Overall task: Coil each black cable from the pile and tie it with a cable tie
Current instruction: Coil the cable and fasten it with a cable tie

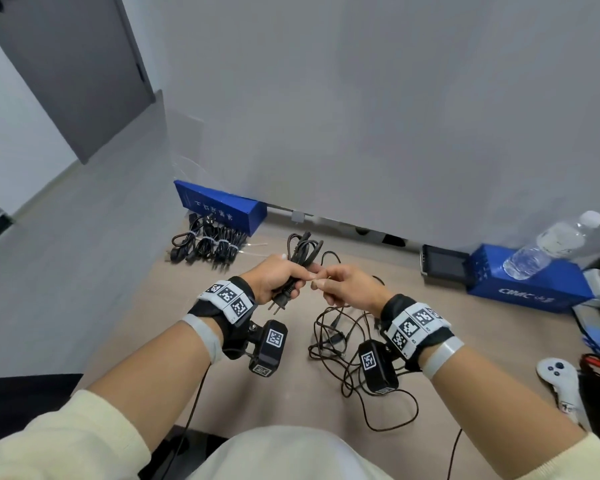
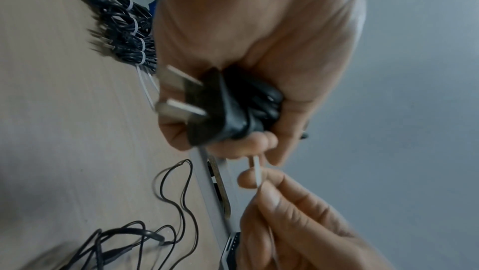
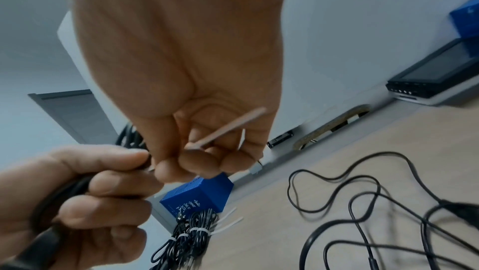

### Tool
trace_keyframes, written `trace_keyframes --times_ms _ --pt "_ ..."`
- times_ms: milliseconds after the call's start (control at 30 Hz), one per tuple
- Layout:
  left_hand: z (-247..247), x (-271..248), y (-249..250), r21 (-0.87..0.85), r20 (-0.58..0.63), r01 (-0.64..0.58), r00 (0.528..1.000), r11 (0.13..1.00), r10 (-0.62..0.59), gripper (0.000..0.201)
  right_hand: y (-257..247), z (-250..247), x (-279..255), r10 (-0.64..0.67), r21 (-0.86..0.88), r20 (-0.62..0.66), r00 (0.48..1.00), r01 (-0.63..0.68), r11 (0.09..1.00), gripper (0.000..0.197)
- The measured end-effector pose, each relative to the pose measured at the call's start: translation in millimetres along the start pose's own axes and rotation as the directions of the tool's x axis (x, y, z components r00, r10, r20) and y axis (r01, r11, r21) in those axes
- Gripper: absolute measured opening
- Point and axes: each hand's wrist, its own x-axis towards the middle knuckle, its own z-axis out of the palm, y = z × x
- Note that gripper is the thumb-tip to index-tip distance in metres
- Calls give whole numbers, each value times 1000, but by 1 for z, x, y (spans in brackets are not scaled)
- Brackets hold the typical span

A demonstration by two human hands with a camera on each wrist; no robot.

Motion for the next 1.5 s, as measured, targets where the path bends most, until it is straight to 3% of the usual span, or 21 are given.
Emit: trace_keyframes --times_ms 133,267,433,533,633,733,1033,1333,1500 --pt "-6 -3 -1 27 -87 41 995 999 -38 21 -6 -9 -6 -68 80 -156 985 81 993 5" --pt "-10 -6 -5 38 -108 99 990 994 -94 14 -24 -10 -9 -196 147 -119 973 213 966 8" --pt "-8 -15 -4 127 -53 115 993 985 -109 17 -31 7 3 -312 -101 -173 934 298 949 11" --pt "-7 -22 -1 144 -31 85 996 986 -82 18 -33 13 6 -315 -19 -79 946 315 949 14" --pt "-8 -29 1 197 -31 102 995 975 -98 17 -35 16 6 -308 -34 -16 951 307 951 39" --pt "-11 -33 1 257 -44 148 989 955 -141 15 -36 19 7 -299 -67 36 954 301 951 50" --pt "-10 -34 4 308 -27 122 992 943 -119 19 -41 22 7 -311 -65 33 950 312 948 40" --pt "-14 -24 1 365 -53 186 982 912 -179 11 -43 18 8 -245 -46 86 966 249 967 36" --pt "-8 -24 -1 381 -17 159 986 911 -165 14 -44 17 10 -213 -45 77 974 217 975 21"
